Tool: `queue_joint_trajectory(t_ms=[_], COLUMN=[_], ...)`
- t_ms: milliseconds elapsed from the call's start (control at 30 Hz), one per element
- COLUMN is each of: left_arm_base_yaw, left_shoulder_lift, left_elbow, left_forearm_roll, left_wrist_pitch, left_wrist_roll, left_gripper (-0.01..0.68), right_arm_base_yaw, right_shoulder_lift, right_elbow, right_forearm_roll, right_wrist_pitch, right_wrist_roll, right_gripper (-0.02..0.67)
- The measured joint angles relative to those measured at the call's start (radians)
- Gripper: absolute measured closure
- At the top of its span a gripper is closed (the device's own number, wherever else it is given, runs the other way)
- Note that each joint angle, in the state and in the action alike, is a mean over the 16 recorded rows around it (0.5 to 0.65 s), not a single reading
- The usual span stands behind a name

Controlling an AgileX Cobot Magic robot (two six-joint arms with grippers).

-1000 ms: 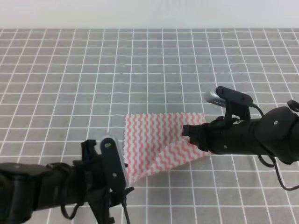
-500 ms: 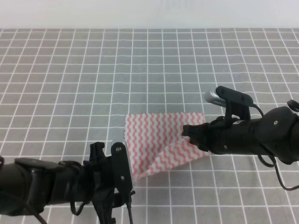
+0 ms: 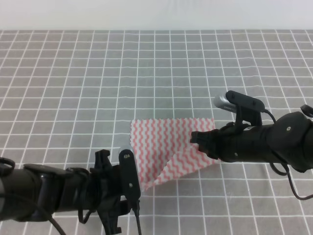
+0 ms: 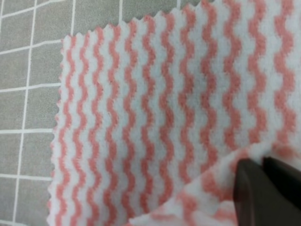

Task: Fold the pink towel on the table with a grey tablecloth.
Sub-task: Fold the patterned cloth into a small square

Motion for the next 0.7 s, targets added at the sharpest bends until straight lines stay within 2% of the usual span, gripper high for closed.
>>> queue_joint_trajectory(t_ms=[500, 700], left_arm_base_yaw=[0.0, 0.0], left_shoulder_lift=[0.008, 0.008], left_elbow=[-0.001, -0.001], left_forearm_roll=[0.003, 0.003], left_wrist_pitch=[-0.002, -0.012], left_wrist_roll=[-0.001, -0.004], left_gripper=[0.424, 0.491], right_arm_base_yaw=[0.0, 0.0], right_shoulder_lift=[0.001, 0.002], right_elbow=[0.0, 0.0], right_forearm_roll=[0.0, 0.0], right_wrist_pitch=[0.005, 0.005], right_wrist_roll=[-0.014, -0.02], right_gripper=[0.663, 0.663])
